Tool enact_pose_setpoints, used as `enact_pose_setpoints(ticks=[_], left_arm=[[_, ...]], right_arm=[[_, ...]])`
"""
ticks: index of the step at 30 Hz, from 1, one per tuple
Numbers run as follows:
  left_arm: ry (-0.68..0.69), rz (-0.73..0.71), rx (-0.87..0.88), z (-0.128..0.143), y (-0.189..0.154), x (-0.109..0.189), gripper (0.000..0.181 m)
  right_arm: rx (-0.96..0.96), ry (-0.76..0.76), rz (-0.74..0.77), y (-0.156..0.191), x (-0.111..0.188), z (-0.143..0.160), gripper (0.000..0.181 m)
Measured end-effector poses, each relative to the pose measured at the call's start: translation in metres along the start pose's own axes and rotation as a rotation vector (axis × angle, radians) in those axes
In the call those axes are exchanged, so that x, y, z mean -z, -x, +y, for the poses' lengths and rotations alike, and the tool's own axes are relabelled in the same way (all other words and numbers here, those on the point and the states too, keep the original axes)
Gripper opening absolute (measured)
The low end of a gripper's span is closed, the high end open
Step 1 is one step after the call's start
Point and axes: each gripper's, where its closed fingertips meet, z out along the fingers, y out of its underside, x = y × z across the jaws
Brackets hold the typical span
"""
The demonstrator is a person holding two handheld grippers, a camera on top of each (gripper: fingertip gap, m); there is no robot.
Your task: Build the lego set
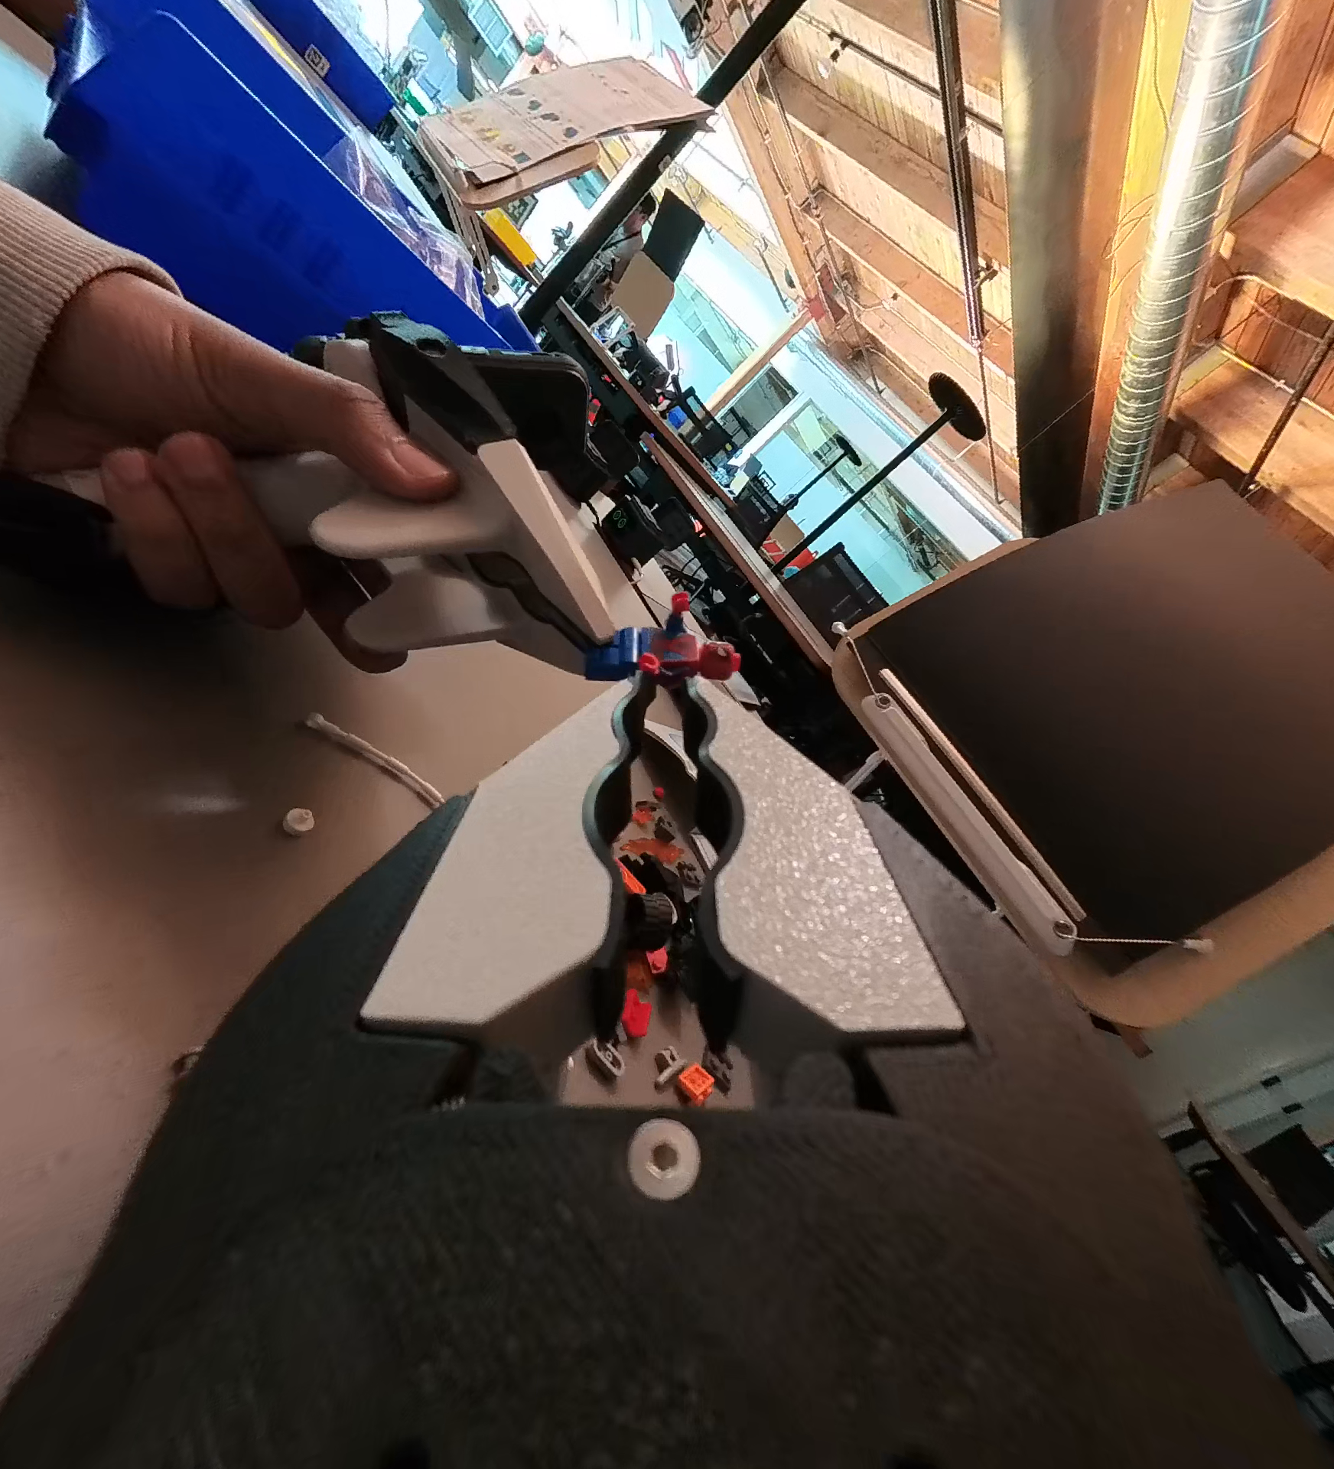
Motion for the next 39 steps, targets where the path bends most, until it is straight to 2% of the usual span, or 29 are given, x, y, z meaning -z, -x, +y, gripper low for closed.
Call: enact_pose_setpoints(ticks=[5, 7, 11, 15, 19, 22, 26, 35, 39], left_arm=[[0.000, -0.007, -0.003, 0.000, 0.001, 0.000, 0.005], [-0.003, -0.008, -0.007, -0.001, 0.001, 0.001, 0.005], [-0.013, -0.015, -0.017, -0.003, 0.001, 0.002, 0.005], [0.019, -0.014, -0.044, 0.002, -0.001, -0.002, 0.005], [0.061, -0.038, -0.125, 0.008, -0.004, -0.006, 0.005], [0.092, -0.072, -0.191, 0.013, -0.003, -0.009, 0.005], [0.116, -0.092, -0.246, 0.017, -0.003, -0.011, 0.005], [0.092, -0.081, -0.279, 0.013, -0.009, -0.010, 0.005], [0.083, -0.089, -0.282, 0.012, -0.008, -0.010, 0.005]], right_arm=[[-0.017, 0.000, -0.013, 0.002, -0.001, 0.001, 0.006], [-0.088, -0.018, -0.029, 0.001, -0.001, 0.001, 0.009], [-0.511, -0.106, -0.150, -0.008, 0.002, -0.001, 0.026], [-0.920, -0.294, -0.163, -0.043, 0.015, -0.008, 0.024], [-1.139, -0.301, -0.297, -0.036, 0.012, -0.005, 0.030], [-1.209, -0.277, -0.408, -0.020, 0.007, -0.010, 0.030], [-1.223, -0.243, -0.453, -0.013, 0.006, -0.007, 0.008], [-1.271, -0.222, -0.500, -0.007, 0.005, -0.005, 0.015], [-1.240, -0.212, -0.519, -0.004, 0.005, -0.007, 0.007]])
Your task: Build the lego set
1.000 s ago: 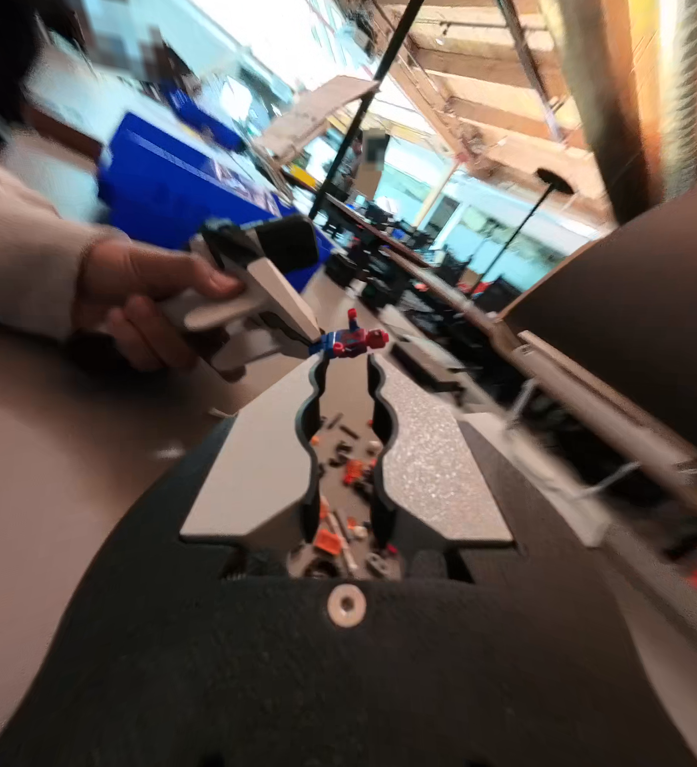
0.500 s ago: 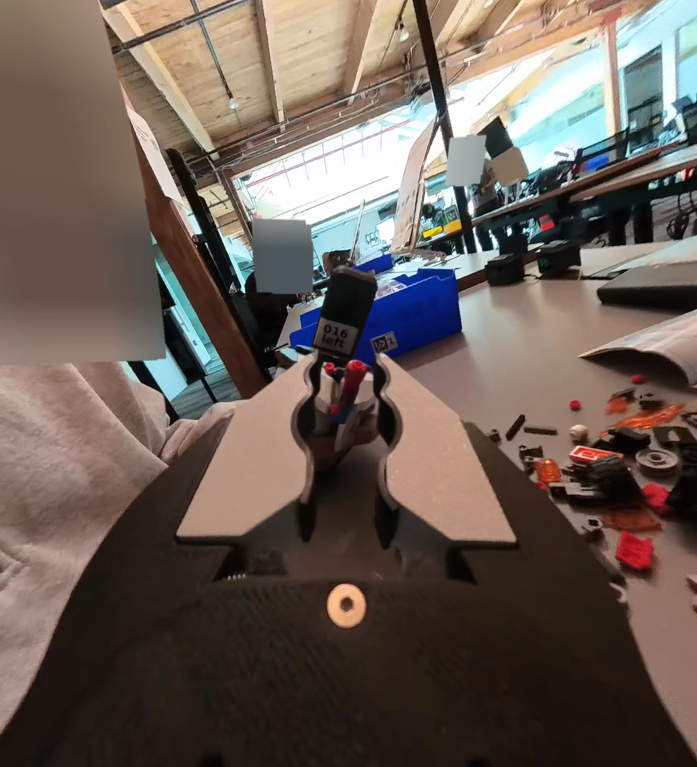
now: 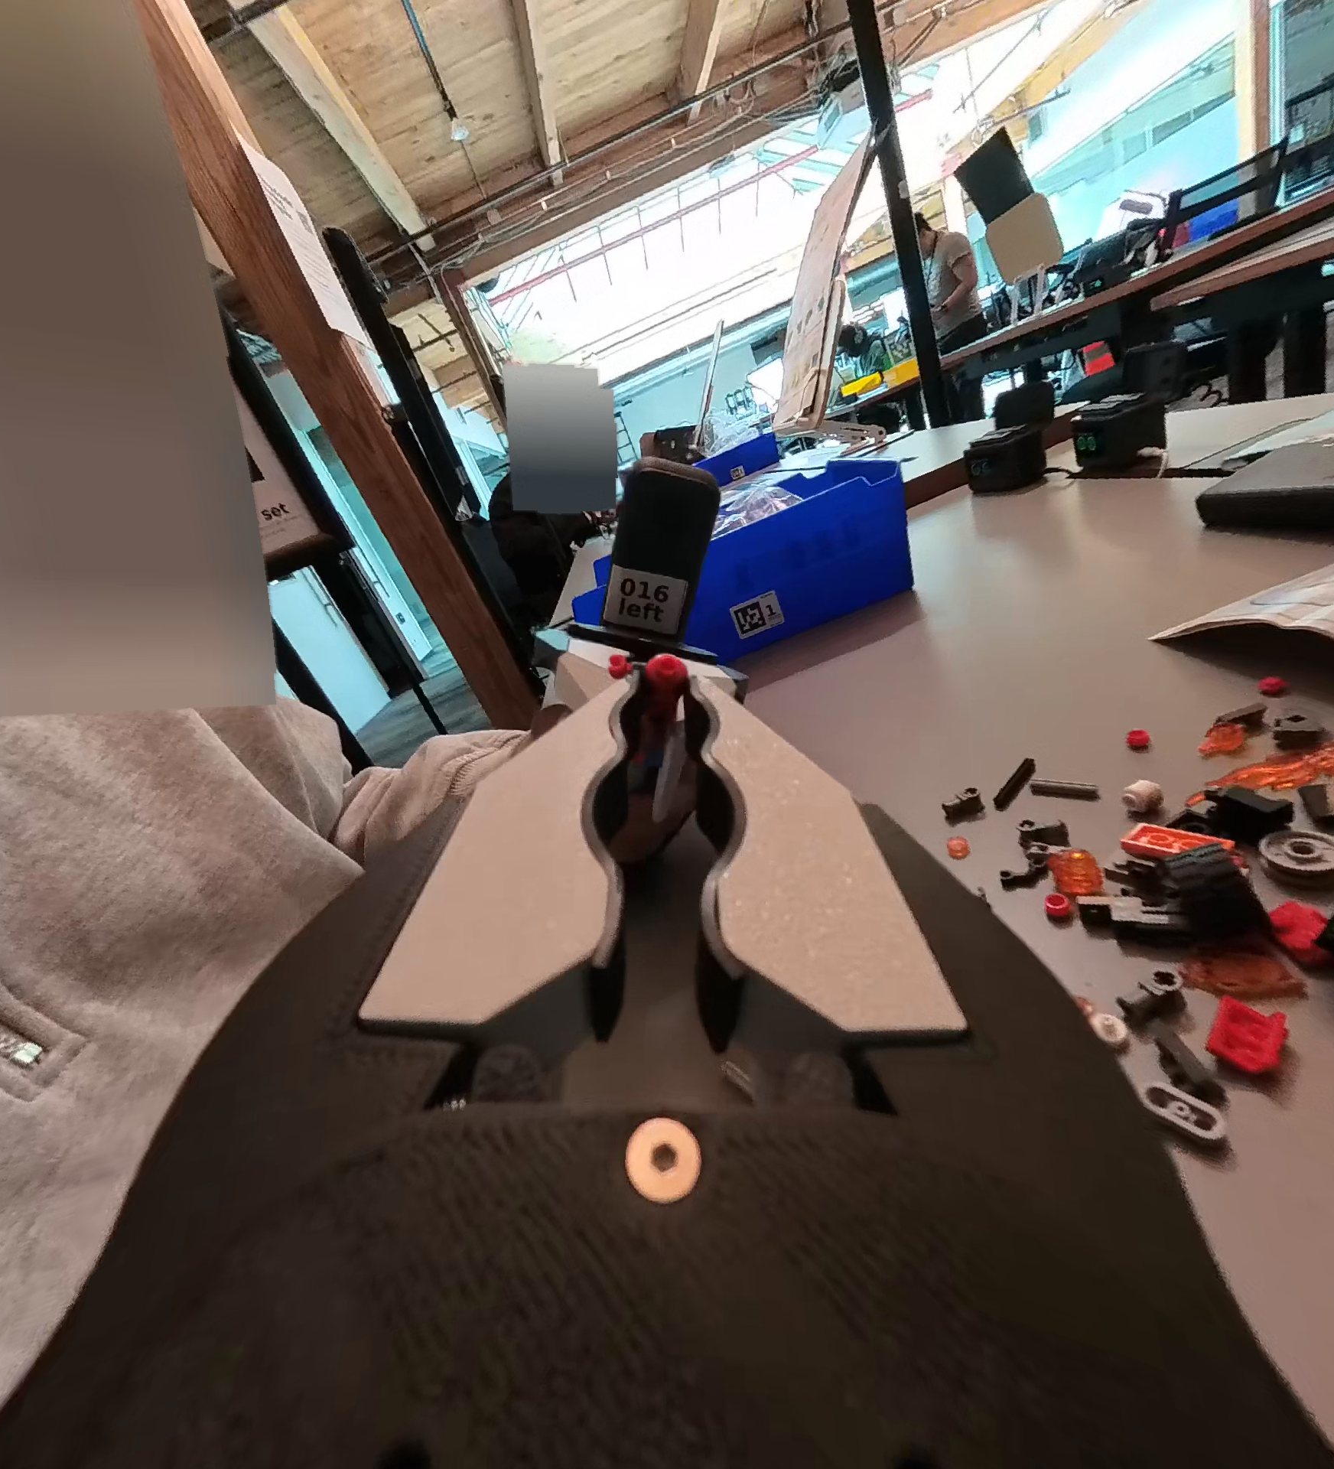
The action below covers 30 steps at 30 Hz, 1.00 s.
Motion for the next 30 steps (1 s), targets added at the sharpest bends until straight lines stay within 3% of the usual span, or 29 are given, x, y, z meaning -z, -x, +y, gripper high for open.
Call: enact_pose_setpoints(ticks=[3, 10, 12, 15, 30], left_arm=[[-0.011, 0.003, -0.001, -0.001, -0.001, 0.001, 0.008], [-0.042, 0.010, -0.034, -0.006, -0.004, 0.003, 0.041], [-0.023, -0.029, -0.035, -0.003, 0.002, 0.002, 0.038], [-0.004, -0.045, -0.042, 0.000, 0.004, 0.001, 0.019], [0.041, 0.089, 0.010, 0.005, -0.015, -0.005, 0.005]], right_arm=[[0.041, 0.011, 0.013, 0.001, 0.000, 0.000, 0.007], [0.304, 0.125, 0.135, -0.004, -0.004, 0.012, 0.008], [0.363, 0.159, 0.145, -0.002, -0.007, 0.018, 0.008], [0.388, 0.169, 0.152, -0.001, -0.007, 0.019, 0.008], [-0.041, 0.107, -0.109, 0.018, -0.003, 0.009, 0.008]])
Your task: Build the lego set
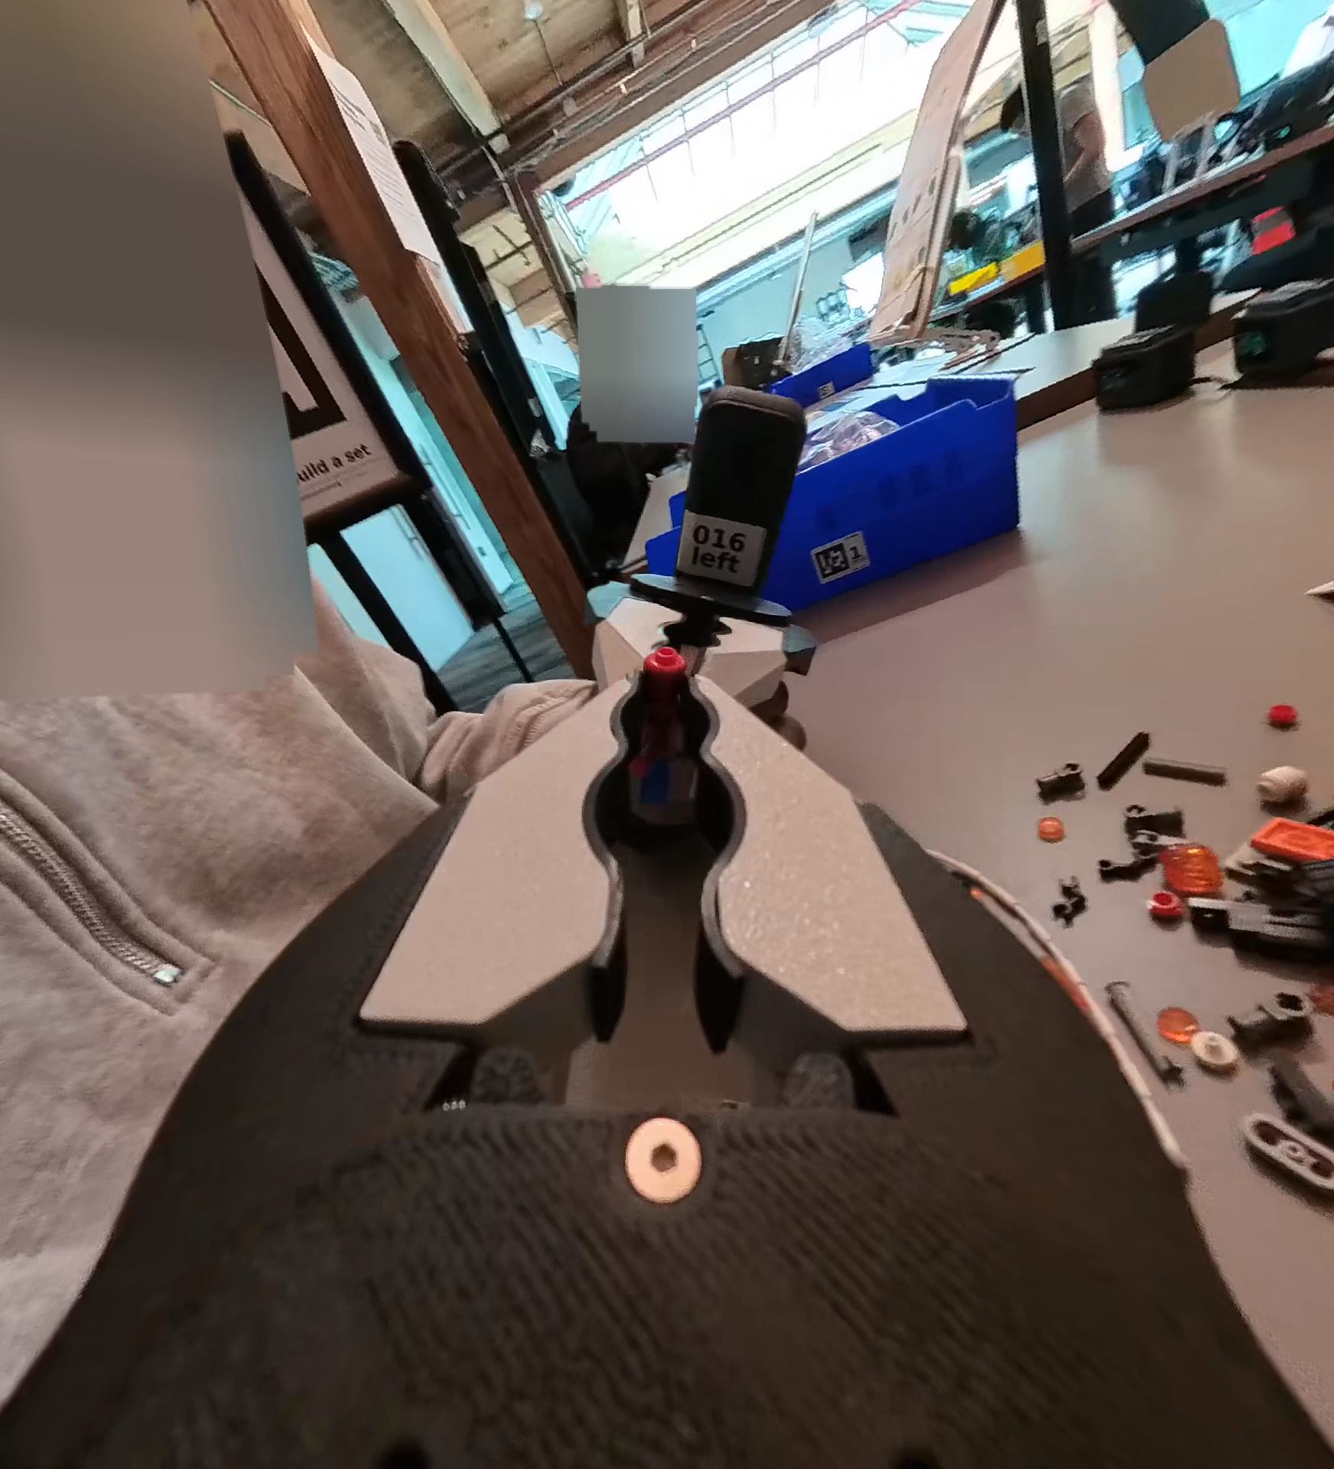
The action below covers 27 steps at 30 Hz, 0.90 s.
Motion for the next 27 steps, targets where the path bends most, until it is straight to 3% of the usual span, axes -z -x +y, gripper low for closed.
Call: enact_pose_setpoints(ticks=[6, 8, 10, 14, 17, 22, 27], left_arm=[[-0.012, -0.022, 0.007, 0.000, 0.005, 0.001, 0.006], [-0.015, -0.005, 0.039, 0.000, 0.005, 0.002, 0.013], [-0.010, -0.003, 0.063, 0.001, 0.007, 0.002, 0.006], [-0.026, -0.056, 0.024, -0.003, 0.012, 0.006, 0.005], [-0.098, -0.050, 0.097, -0.013, 0.018, 0.015, 0.005], [-0.148, 0.022, 0.233, -0.017, 0.020, 0.021, 0.005], [-0.131, 0.057, 0.287, -0.013, 0.020, 0.020, 0.005]], right_arm=[[-0.015, 0.009, 0.018, -0.005, 0.000, 0.002, 0.008], [-0.011, 0.013, 0.029, -0.007, -0.001, 0.004, 0.008], [-0.009, 0.009, 0.032, -0.007, -0.002, 0.004, 0.008], [0.002, -0.026, 0.064, -0.012, 0.001, -0.004, 0.036], [0.162, -0.085, 0.162, -0.015, 0.009, -0.018, 0.042], [0.588, 0.112, 0.393, -0.027, 0.002, 0.003, 0.033], [0.800, 0.194, 0.439, -0.029, 0.005, 0.010, 0.026]])
